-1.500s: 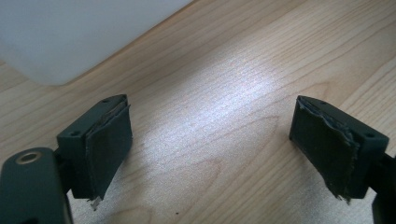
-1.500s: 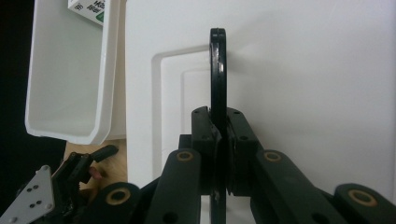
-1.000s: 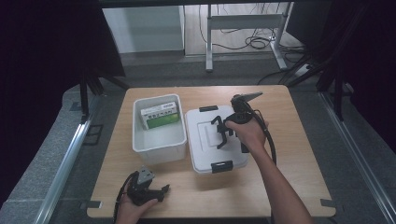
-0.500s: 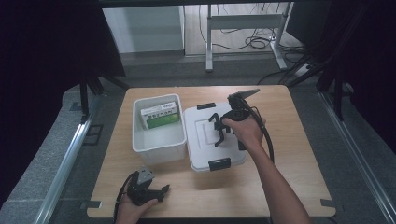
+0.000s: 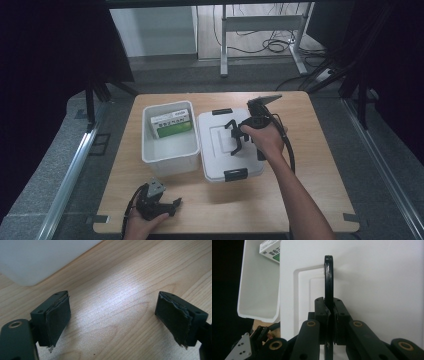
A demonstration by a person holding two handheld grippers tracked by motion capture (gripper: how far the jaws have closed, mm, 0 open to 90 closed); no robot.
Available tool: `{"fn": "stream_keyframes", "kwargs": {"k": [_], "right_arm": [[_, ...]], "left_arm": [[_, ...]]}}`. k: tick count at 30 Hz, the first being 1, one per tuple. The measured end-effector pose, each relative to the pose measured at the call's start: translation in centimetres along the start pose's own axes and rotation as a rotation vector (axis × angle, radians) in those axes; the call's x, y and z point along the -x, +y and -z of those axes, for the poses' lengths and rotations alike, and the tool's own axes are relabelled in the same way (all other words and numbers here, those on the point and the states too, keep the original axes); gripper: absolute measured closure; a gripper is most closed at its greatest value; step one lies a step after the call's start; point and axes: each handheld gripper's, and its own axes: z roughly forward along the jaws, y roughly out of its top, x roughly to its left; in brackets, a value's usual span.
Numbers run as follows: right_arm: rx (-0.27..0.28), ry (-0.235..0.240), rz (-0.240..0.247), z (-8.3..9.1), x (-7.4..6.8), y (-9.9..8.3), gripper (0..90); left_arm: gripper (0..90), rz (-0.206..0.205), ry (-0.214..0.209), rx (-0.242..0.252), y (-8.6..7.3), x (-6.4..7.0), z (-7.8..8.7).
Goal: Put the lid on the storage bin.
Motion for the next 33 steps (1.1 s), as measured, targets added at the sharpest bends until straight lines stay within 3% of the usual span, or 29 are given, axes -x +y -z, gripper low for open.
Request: {"fn": "stream_keyframes", "kwargs": {"k": [9,18,33], "right_arm": [[0.005,-0.016,0.012,0.6,-0.7,0.4,84.4],[0.033,-0.004,-0.006,1.6,-1.1,1.0,84.5],[0.030,0.001,0.030,2.3,-4.6,2.4,84.5]], "left_arm": [[13.0,0.000,-0.001,-0.001,0.0,0.0,0.0],[13.0,-0.004,-0.002,-0.003,0.0,0.0,0.0],[13.0,-0.003,-0.004,-0.004,0.0,0.0,0.0]]}}
